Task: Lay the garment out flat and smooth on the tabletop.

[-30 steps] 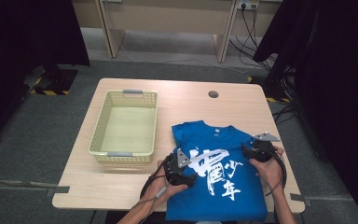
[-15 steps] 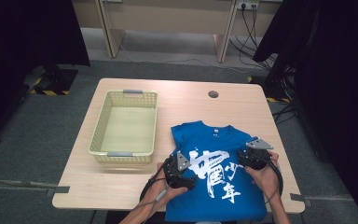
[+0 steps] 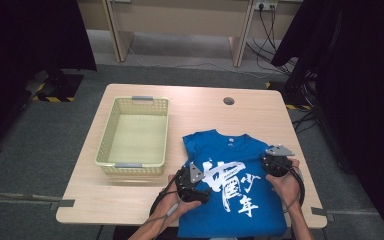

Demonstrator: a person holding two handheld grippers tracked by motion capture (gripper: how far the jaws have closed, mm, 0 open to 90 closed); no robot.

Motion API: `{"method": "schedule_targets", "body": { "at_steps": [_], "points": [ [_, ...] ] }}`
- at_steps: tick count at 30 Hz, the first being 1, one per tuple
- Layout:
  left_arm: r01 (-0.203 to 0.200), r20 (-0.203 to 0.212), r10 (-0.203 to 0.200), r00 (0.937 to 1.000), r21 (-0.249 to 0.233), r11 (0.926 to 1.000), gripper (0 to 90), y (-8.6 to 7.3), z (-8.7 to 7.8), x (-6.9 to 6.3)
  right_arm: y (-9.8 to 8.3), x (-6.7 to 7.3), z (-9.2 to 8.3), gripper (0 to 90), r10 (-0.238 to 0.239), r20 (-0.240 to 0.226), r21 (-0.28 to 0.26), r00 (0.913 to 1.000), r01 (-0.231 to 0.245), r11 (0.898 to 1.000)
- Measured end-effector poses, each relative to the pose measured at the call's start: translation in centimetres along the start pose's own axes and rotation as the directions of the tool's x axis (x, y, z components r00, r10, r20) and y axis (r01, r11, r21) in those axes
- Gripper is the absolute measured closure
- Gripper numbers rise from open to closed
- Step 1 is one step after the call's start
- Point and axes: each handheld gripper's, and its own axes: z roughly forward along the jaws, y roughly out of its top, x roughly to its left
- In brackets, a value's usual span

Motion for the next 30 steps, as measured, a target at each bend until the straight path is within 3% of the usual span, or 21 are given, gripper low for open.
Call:
{"method": "schedule_targets", "body": {
  "at_steps": [4,5,9,12,17,22,26,30],
  "points": [
    [0.001,0.0,-0.001,1.0,0.0,1.0,19.5,0.0,0.0,0.0,-1.2,-1.9,-2.0,78.1,0.023,0.049,-0.027,0.9985,-0.022,0.999],
    [0.001,0.0,-0.001,1.0,0.001,1.0,19.5,0.0,0.0,0.0,-2.0,-2.9,-2.7,77.7,0.035,0.065,-0.025,0.9972,-0.034,0.999],
    [0.001,0.0,-0.001,1.0,0.001,1.0,19.5,0.0,0.0,0.0,-3.2,-4.2,-3.3,77.0,0.052,0.094,-0.014,0.9942,-0.051,0.999],
    [0.001,-0.001,-0.001,1.0,0.001,1.0,19.5,0.0,0.0,0.0,-4.1,-4.9,-3.6,71.5,0.086,0.092,-0.019,0.9921,-0.085,0.996],
    [0.001,-0.001,-0.001,1.0,0.002,1.0,19.3,0.0,0.0,-0.1,-2.8,-4.6,-4.7,53.9,0.146,0.053,-0.106,0.9878,-0.14,0.984],
    [0.001,0.0,-0.001,1.0,0.002,1.0,19.3,0.0,0.0,-0.1,-1.1,-3.6,-3.3,48.2,0.126,0.027,-0.076,0.9916,-0.124,0.989],
    [0.001,0.001,-0.001,1.0,0.002,1.0,19.3,0.0,0.0,-0.1,-0.7,-3.3,-1.2,51.1,0.121,0.019,-0.033,0.9924,-0.121,0.992],
    [0.002,0.001,-0.002,1.0,0.002,1.0,19.3,0.0,0.0,-0.1,-0.9,-3.8,0.0,71.6,0.113,0.023,-0.029,0.9933,-0.112,0.993]
  ]
}}
